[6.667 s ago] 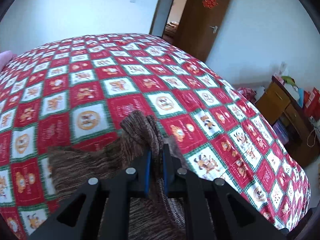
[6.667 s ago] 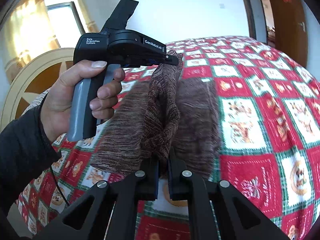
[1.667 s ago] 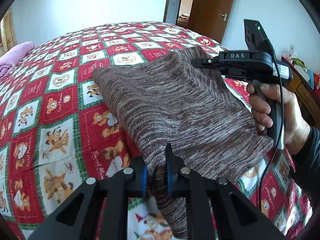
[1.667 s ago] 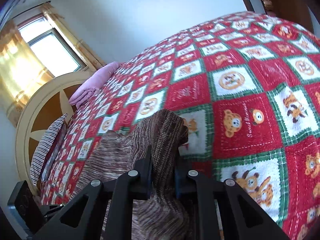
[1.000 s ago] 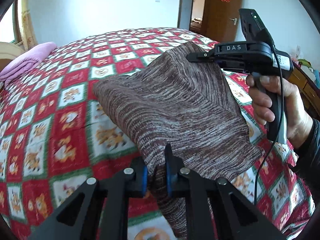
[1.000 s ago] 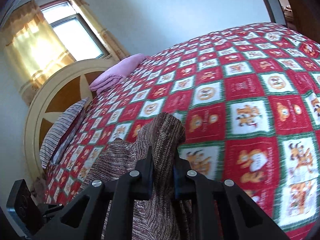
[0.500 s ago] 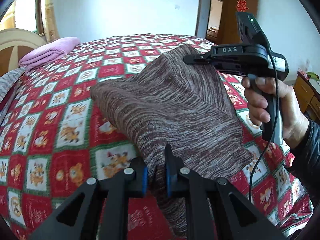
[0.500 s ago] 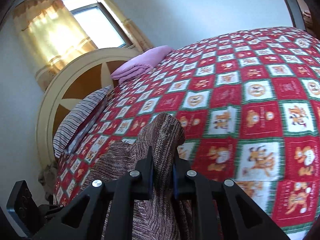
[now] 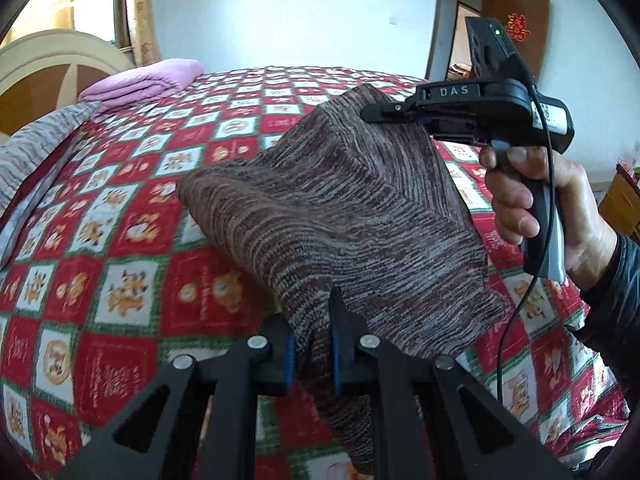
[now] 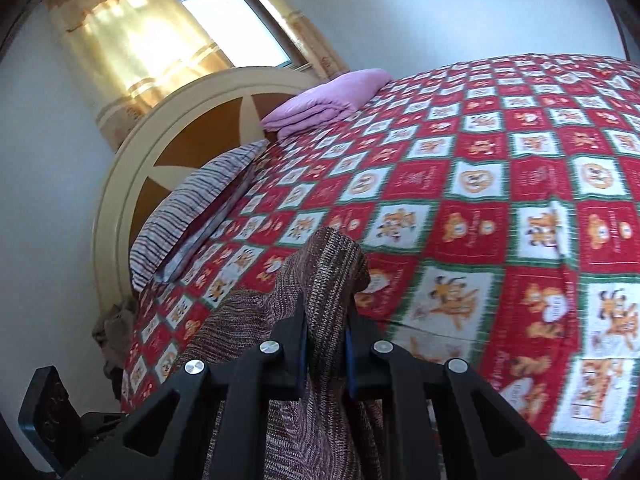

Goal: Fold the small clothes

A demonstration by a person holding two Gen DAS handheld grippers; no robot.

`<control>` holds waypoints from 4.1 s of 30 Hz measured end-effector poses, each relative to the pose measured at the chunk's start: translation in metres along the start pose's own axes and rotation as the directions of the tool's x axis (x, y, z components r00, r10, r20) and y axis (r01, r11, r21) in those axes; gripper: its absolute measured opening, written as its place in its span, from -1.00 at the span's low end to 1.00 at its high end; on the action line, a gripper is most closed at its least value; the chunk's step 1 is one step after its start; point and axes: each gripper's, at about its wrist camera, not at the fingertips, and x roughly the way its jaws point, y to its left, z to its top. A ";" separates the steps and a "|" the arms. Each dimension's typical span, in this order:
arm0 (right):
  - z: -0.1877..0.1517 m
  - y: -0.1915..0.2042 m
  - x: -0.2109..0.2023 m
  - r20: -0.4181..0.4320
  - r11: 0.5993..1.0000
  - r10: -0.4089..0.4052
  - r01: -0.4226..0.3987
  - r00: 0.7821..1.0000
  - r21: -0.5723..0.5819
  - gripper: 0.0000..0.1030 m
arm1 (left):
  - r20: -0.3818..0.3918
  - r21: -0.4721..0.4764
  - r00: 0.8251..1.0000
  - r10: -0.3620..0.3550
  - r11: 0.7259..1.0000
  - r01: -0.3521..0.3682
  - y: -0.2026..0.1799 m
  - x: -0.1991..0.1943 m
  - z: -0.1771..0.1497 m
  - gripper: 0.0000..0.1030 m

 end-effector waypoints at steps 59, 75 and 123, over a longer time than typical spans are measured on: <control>-0.012 0.098 0.165 -0.285 0.991 0.029 -0.066 0.958 -0.121 -0.73 | -0.062 -0.139 0.986 0.156 0.977 -0.164 0.095 -0.015 -0.072 -0.71; -0.019 0.088 0.210 -0.345 0.980 -0.100 0.032 0.933 -0.197 -0.72 | 0.085 -0.145 0.933 0.349 0.931 -0.335 0.092 -0.043 -0.052 0.24; -0.173 0.113 0.052 -0.167 0.933 -0.164 0.098 0.972 -0.347 -0.39 | 0.018 -0.205 0.866 0.501 0.849 -0.487 0.146 0.003 -0.071 1.00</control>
